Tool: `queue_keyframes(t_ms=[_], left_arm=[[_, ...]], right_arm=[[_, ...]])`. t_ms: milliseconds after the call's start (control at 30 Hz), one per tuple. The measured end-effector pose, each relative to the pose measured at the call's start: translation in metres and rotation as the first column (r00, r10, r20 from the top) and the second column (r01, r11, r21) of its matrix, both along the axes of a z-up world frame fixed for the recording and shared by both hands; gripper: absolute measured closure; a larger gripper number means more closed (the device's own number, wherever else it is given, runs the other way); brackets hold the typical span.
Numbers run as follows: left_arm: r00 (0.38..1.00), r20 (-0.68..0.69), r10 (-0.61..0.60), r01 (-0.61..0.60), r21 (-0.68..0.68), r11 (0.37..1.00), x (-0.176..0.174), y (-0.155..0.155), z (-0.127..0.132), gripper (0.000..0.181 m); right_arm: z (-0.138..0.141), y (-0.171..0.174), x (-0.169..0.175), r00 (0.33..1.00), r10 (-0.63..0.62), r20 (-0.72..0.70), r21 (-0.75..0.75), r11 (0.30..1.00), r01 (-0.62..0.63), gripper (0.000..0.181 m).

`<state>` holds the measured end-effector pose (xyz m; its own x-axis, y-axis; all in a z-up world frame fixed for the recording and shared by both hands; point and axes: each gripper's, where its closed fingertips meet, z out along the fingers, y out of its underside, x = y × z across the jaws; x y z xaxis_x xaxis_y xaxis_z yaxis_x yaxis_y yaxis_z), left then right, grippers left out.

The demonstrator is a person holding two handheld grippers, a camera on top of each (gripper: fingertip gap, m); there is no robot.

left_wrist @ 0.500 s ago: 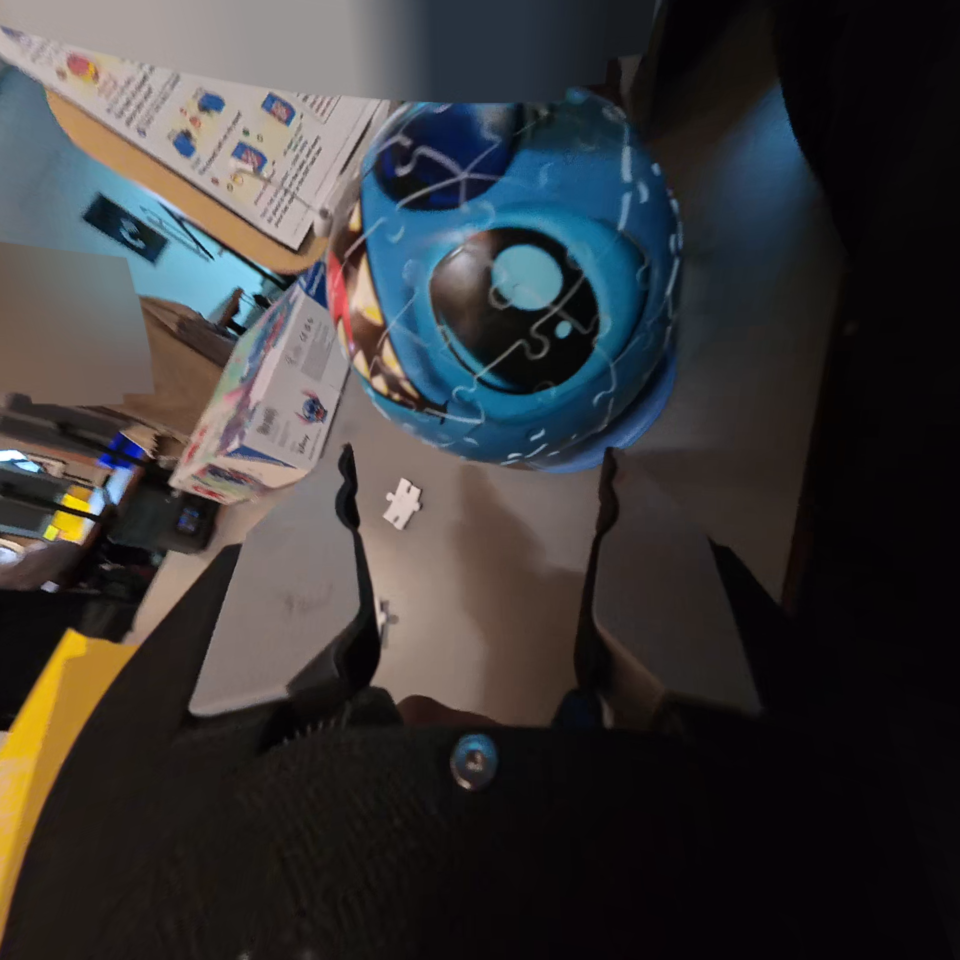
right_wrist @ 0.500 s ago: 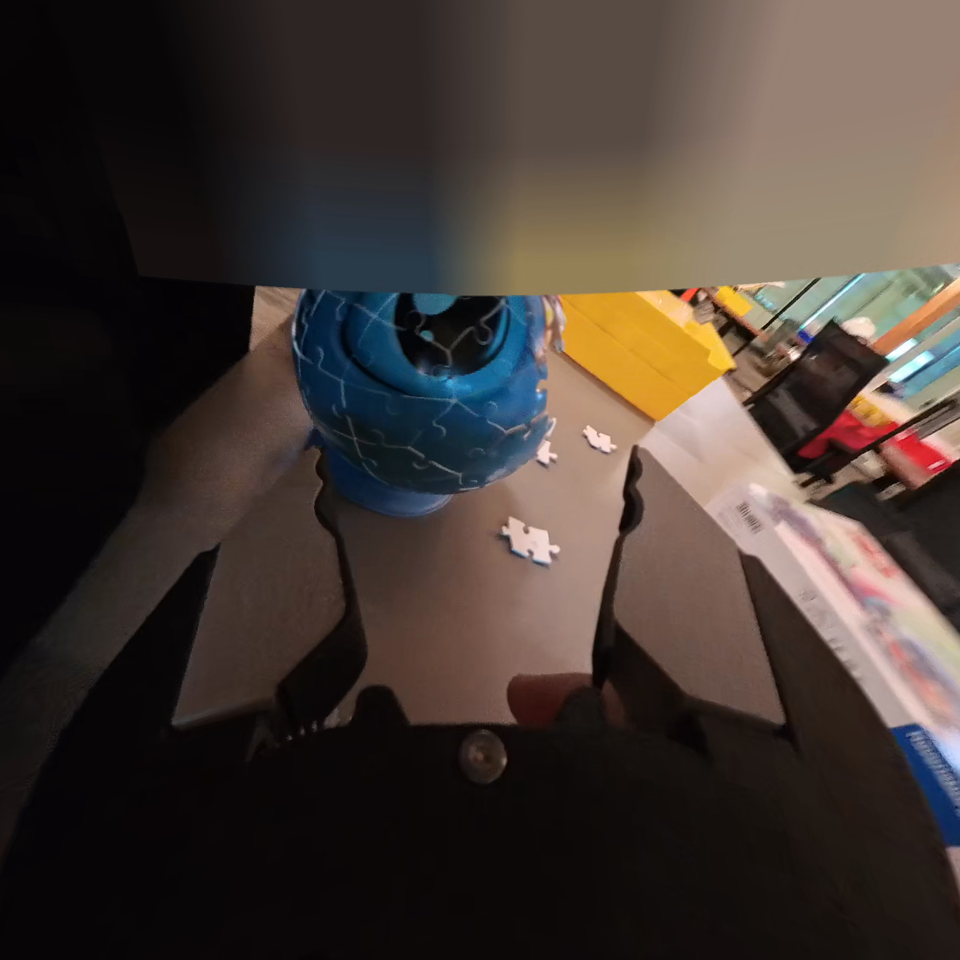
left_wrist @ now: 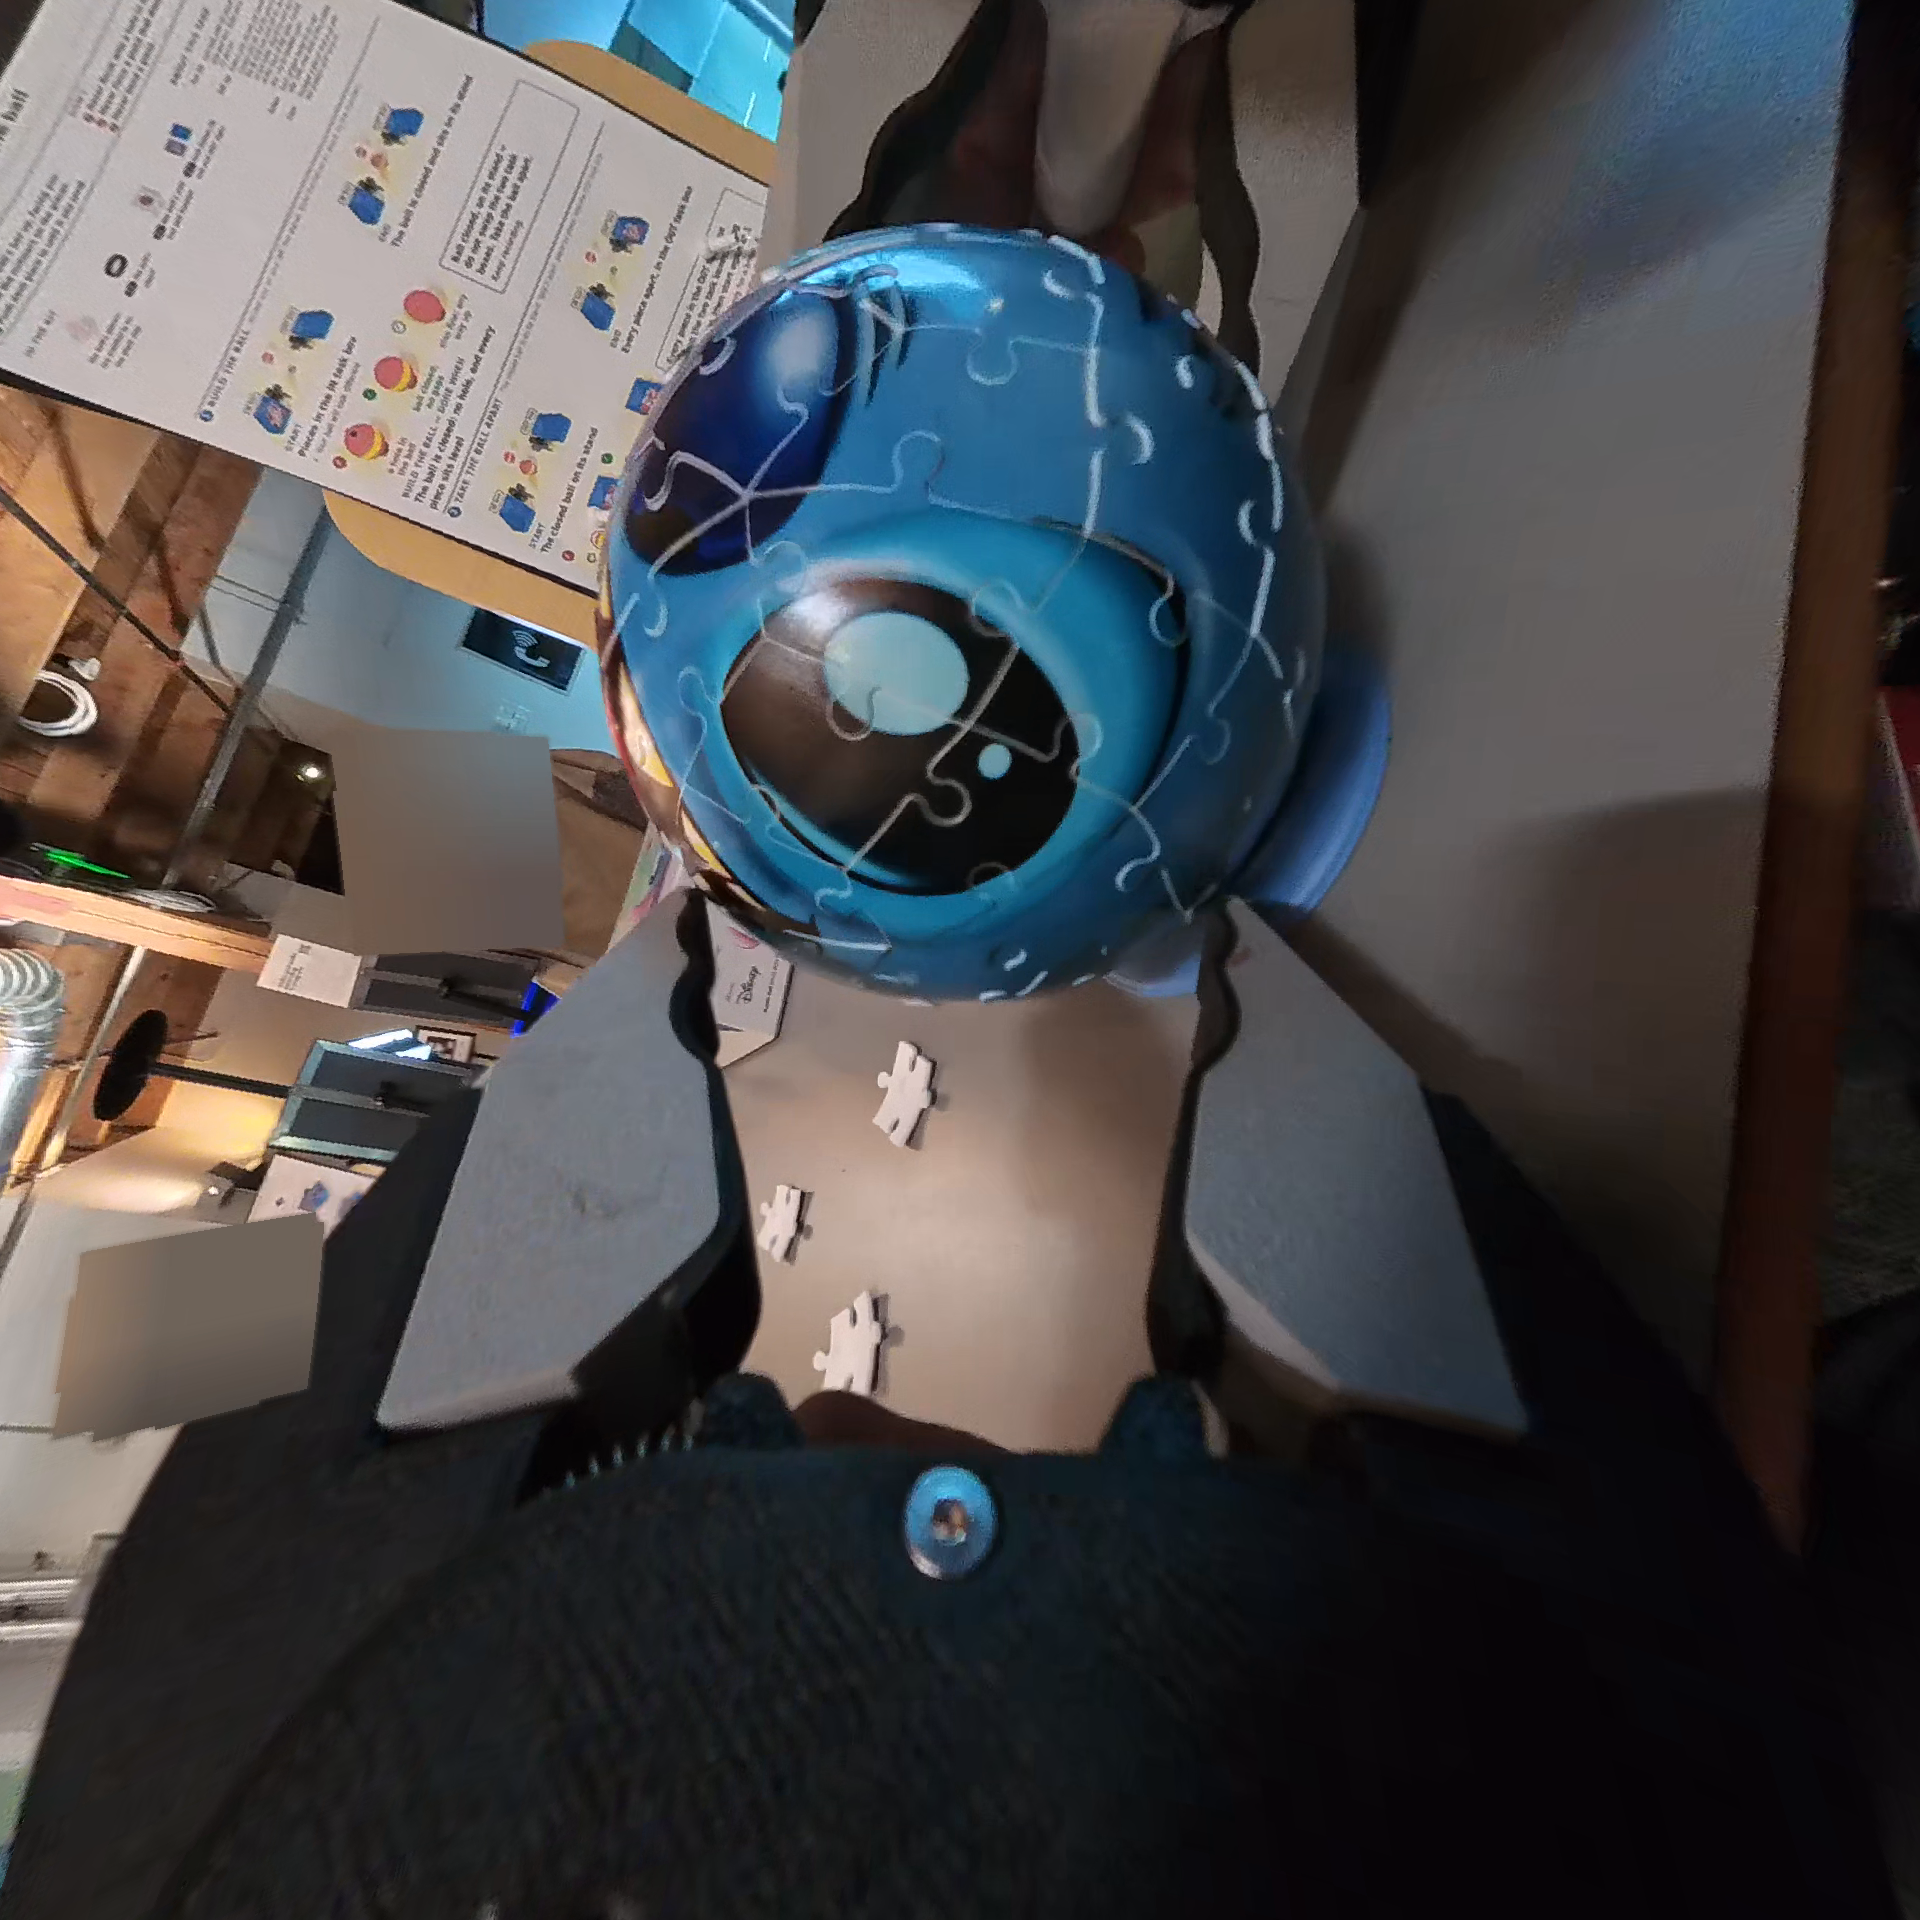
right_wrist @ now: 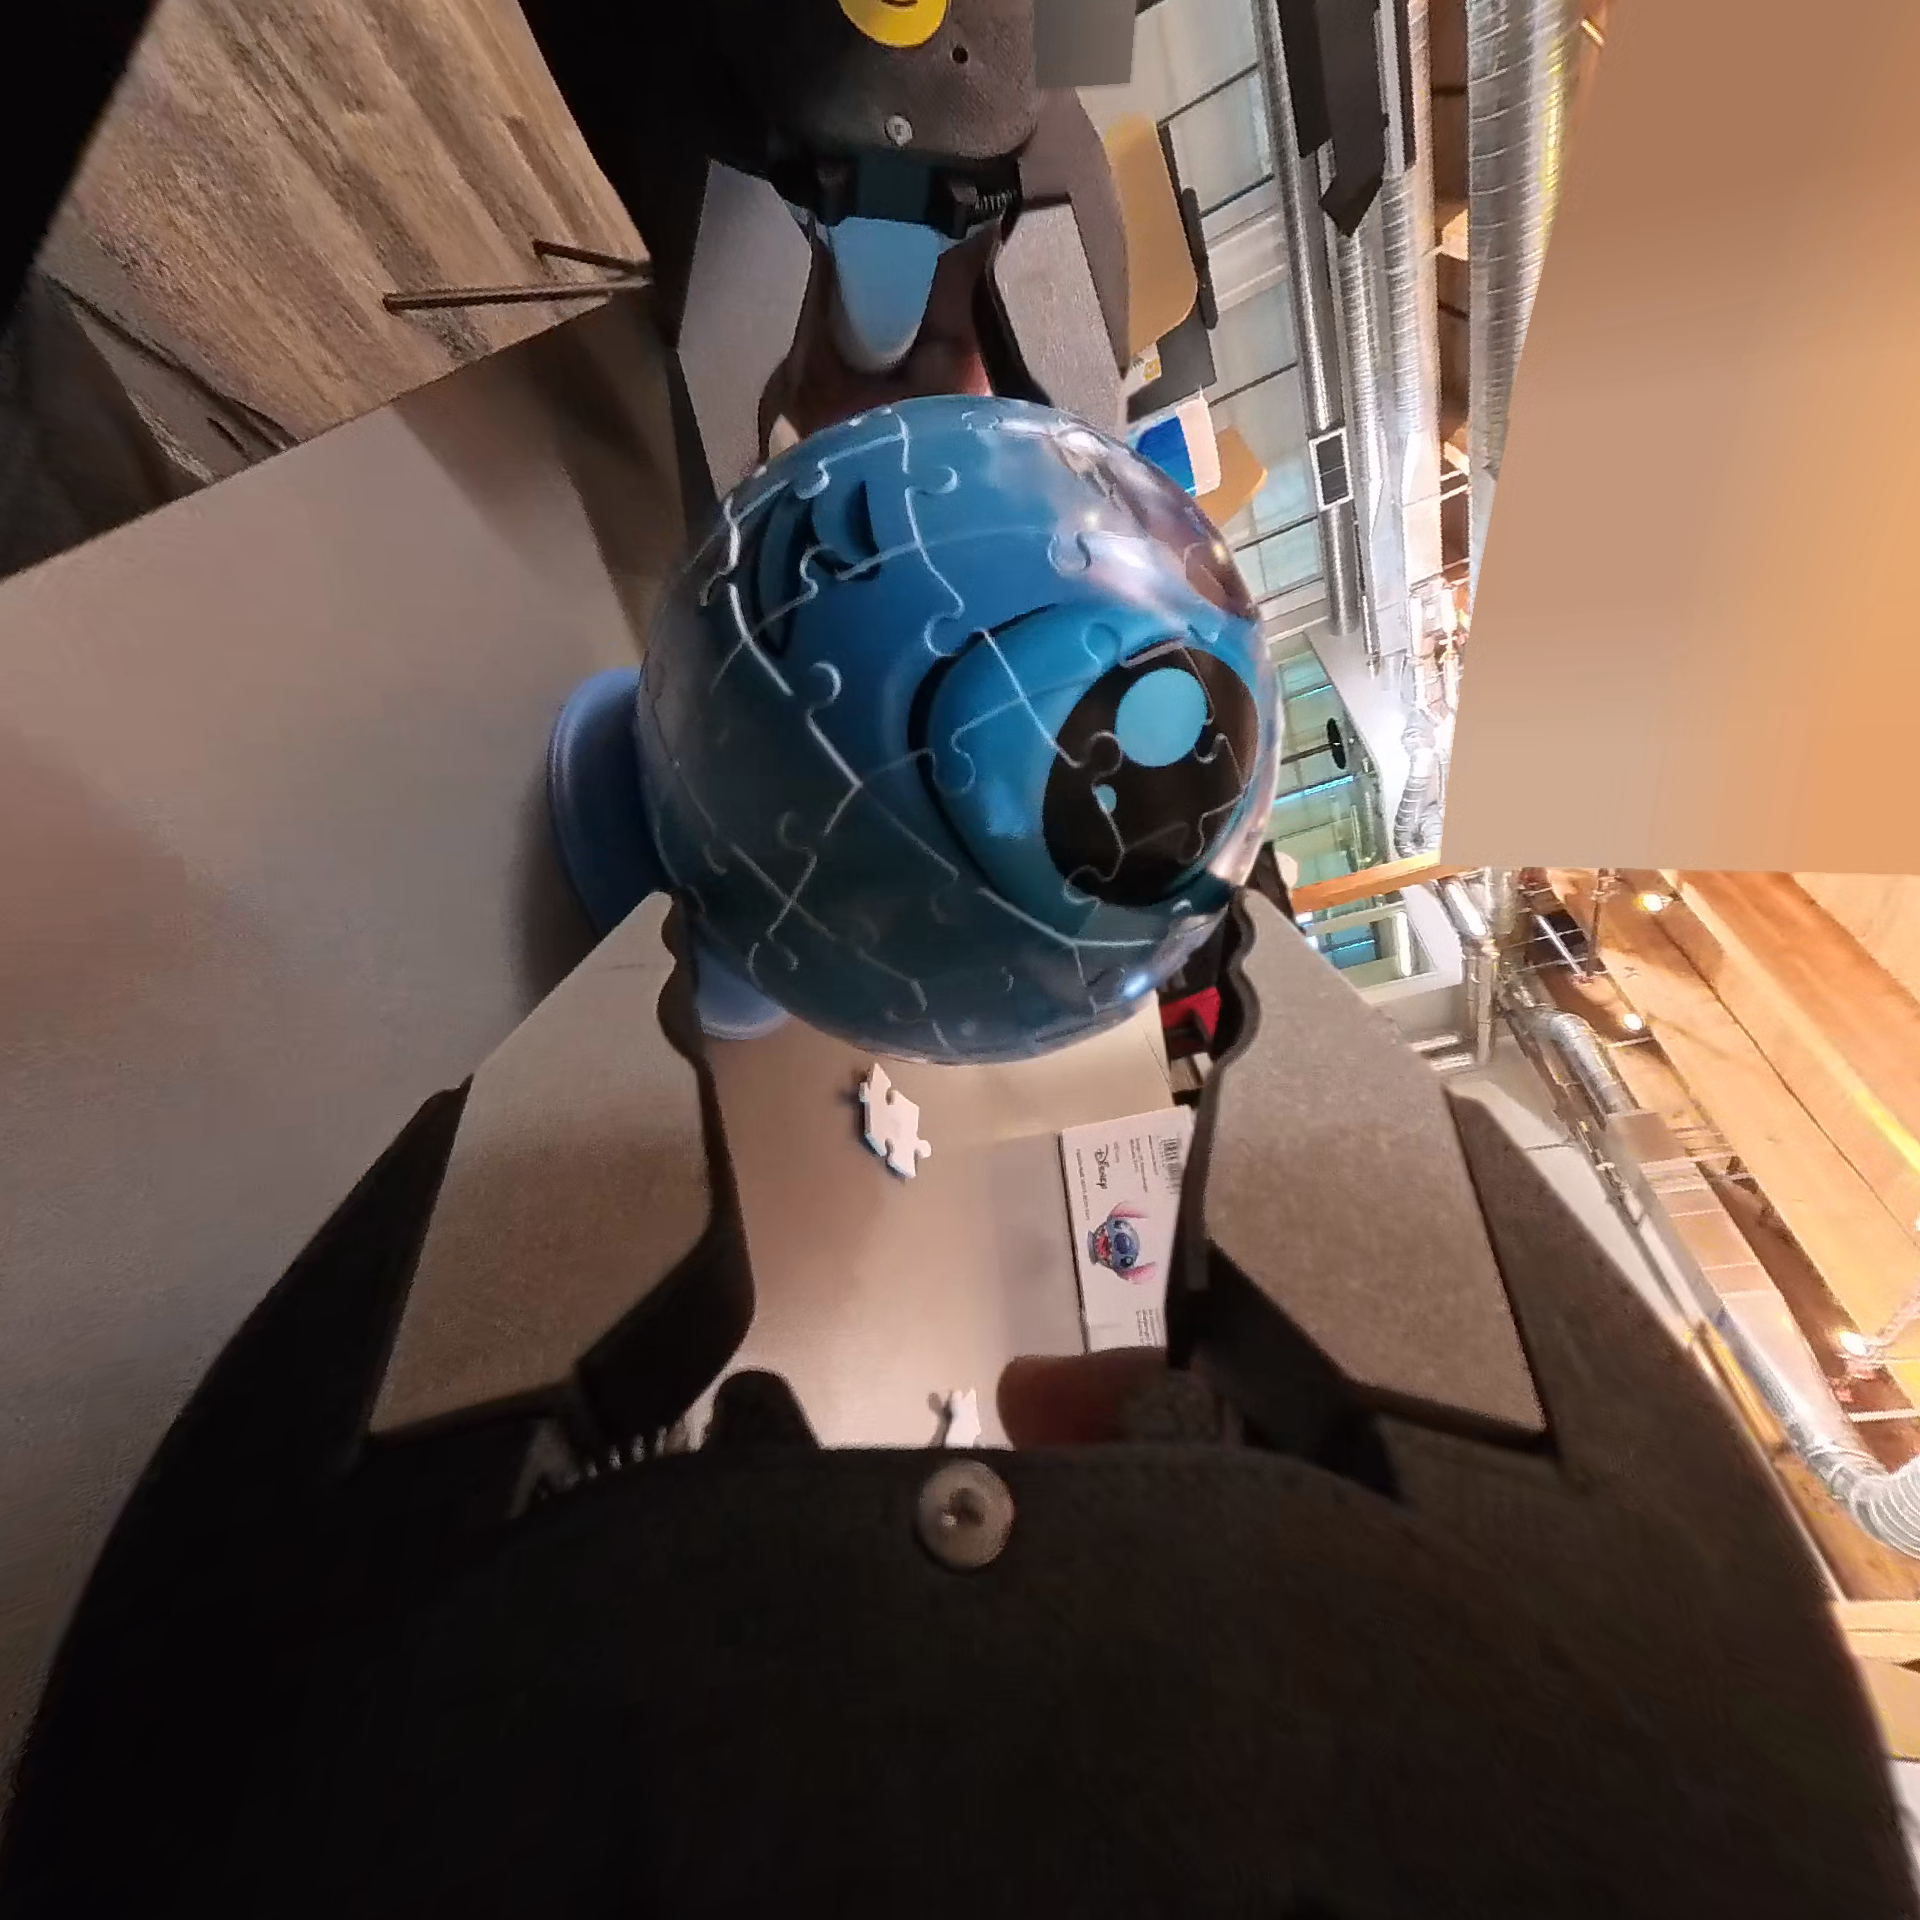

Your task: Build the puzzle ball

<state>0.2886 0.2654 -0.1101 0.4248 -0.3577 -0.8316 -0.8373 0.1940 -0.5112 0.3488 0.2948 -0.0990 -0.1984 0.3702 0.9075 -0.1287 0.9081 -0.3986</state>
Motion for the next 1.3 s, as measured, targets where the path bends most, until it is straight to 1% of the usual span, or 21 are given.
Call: queue_keyframes(t_ms=[100,233,333,400,467,533,567,633,700,767,867,933,967,1033,1067,1100,1167,1200,1300], left_arm=[[0.998,0.066,0.014,-0.010,-0.069,0.998,-0.001,0.001,-0.003,0.089],[0.975,0.221,0.013,0.036,-0.217,0.976,0.003,-0.001,-0.002,0.084],[0.947,0.321,0.030,0.066,-0.285,0.956,0.004,0.001,0.002,0.079],[0.922,0.385,0.045,0.096,-0.338,0.936,0.005,0.000,0.004,0.079],[0.888,0.457,0.053,0.125,-0.351,0.928,0.007,0.000,0.008,0.079],[0.869,0.491,0.060,0.134,-0.350,0.927,0.008,0.000,0.009,0.079],[0.865,0.499,0.062,0.133,-0.346,0.929,0.007,0.000,0.008,0.079],[0.867,0.496,0.049,0.131,-0.321,0.938,0.007,0.000,0.007,0.079],[0.887,0.460,0.025,0.124,-0.291,0.949,0.009,-0.002,0.006,0.079],[0.921,0.390,-0.013,0.115,-0.241,0.964,0.010,-0.006,0.006,0.080],[0.969,0.242,-0.044,0.079,-0.138,0.987,0.007,-0.008,0.011,0.080],[0.992,0.108,-0.060,0.066,-0.053,0.996,0.006,-0.010,0.016,0.081],[0.998,0.006,-0.062,0.062,0.004,0.998,0.006,-0.011,0.017,0.081],[0.974,-0.216,-0.061,0.085,0.103,0.991,0.008,-0.014,0.015,0.080],[0.952,-0.300,-0.061,0.106,0.136,0.985,0.010,-0.014,0.013,0.081],[0.933,-0.354,-0.062,0.127,0.163,0.978,0.012,-0.014,0.011,0.080],[0.910,-0.408,-0.069,0.162,0.197,0.967,0.015,-0.013,0.012,0.078],[0.901,-0.428,-0.074,0.177,0.206,0.962,0.016,-0.013,0.013,0.080],[0.870,-0.488,-0.069,0.194,0.210,0.958,0.010,-0.008,0.015,0.081]], right_arm=[[0.002,-0.002,0.001,0.999,0.010,0.034,-0.060,0.998,-0.008,0.084],[0.005,-0.005,-0.001,0.992,0.028,0.122,-0.232,0.973,0.001,0.084],[0.007,-0.001,-0.005,0.985,0.037,0.168,-0.371,0.928,0.028,0.084],[0.004,0.001,-0.006,0.973,0.065,0.223,-0.483,0.874,0.053,0.084],[0.002,0.004,-0.007,0.958,0.095,0.269,-0.576,0.814,0.081,0.084],[0.000,0.005,-0.008,0.949,0.114,0.293,-0.625,0.774,0.100,0.084],[0.000,0.006,-0.008,0.948,0.117,0.295,-0.633,0.768,0.102,0.084],[0.000,0.006,-0.007,0.951,0.110,0.288,-0.622,0.776,0.099,0.083],[0.000,0.006,-0.005,0.958,0.100,0.269,-0.591,0.803,0.082,0.083],[-0.003,0.008,-0.004,0.967,0.064,0.248,-0.512,0.856,0.075,0.078],[-0.002,0.012,0.000,0.989,-0.015,0.145,-0.288,0.956,0.056,0.079],[0.003,0.010,0.002,0.999,-0.036,0.037,-0.117,0.992,0.040,0.080],[0.006,0.007,0.004,0.999,-0.030,-0.013,-0.040,0.999,0.029,0.081],[0.008,0.000,0.006,0.997,-0.001,-0.081,0.097,0.995,0.009,0.081],[0.007,-0.002,0.006,0.995,0.012,-0.100,0.150,0.989,0.003,0.081],[0.005,-0.004,0.005,0.994,0.026,-0.108,0.195,0.981,-0.004,0.081],[0.005,-0.008,0.002,0.988,0.053,-0.142,0.283,0.959,-0.011,0.079],[0.005,-0.009,0.001,0.986,0.065,-0.156,0.322,0.947,-0.012,0.078],[0.003,-0.010,-0.004,0.986,0.082,-0.143,0.353,0.935,-0.027,0.078]])
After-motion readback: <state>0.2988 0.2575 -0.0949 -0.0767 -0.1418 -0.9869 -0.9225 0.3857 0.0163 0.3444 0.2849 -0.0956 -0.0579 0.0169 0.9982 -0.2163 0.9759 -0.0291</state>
